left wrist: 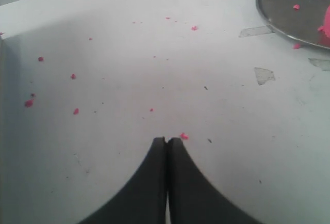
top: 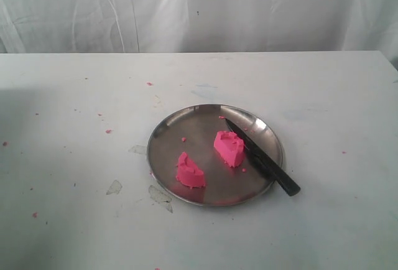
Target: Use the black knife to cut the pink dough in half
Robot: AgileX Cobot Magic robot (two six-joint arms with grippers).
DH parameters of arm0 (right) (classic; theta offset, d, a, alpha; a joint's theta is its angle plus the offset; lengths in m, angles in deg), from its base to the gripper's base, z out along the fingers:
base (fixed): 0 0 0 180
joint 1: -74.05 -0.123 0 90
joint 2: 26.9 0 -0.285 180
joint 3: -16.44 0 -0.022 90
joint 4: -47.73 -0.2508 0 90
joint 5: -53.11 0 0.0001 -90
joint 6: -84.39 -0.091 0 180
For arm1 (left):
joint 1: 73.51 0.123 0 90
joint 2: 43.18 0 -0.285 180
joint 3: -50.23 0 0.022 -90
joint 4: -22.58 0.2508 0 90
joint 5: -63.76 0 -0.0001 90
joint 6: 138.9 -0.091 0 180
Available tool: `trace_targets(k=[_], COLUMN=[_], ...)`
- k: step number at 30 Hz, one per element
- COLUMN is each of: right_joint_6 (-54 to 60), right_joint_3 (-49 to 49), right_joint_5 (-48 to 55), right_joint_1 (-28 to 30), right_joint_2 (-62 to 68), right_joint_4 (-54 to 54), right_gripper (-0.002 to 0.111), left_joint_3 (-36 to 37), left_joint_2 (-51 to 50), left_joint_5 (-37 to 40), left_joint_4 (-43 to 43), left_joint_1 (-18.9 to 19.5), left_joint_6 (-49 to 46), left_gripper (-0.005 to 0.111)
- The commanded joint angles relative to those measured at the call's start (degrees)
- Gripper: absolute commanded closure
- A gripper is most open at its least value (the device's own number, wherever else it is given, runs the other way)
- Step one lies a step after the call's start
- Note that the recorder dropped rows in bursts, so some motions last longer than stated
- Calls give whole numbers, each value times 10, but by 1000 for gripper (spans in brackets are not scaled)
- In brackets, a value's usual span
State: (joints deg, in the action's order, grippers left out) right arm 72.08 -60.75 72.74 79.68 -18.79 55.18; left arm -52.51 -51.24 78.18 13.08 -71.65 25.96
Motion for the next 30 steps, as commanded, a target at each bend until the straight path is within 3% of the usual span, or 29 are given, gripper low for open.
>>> trace_targets(k=[1, 30], right_joint_6=[-1, -1], right_joint_3=[0, 0], right_joint_5=[1, 1], right_joint_1=[2, 2], right_joint_2=[-3, -3], right_joint_4=[-1, -1], right_gripper=[108, 108], left_joint_3=[0, 0], left_joint_2=[3, 3], left_joint_5=[2, 2], left_joint_4=[-2, -2], left_joint_1=[46, 47], left_joint_6=[-1, -1], left_gripper=[107, 107])
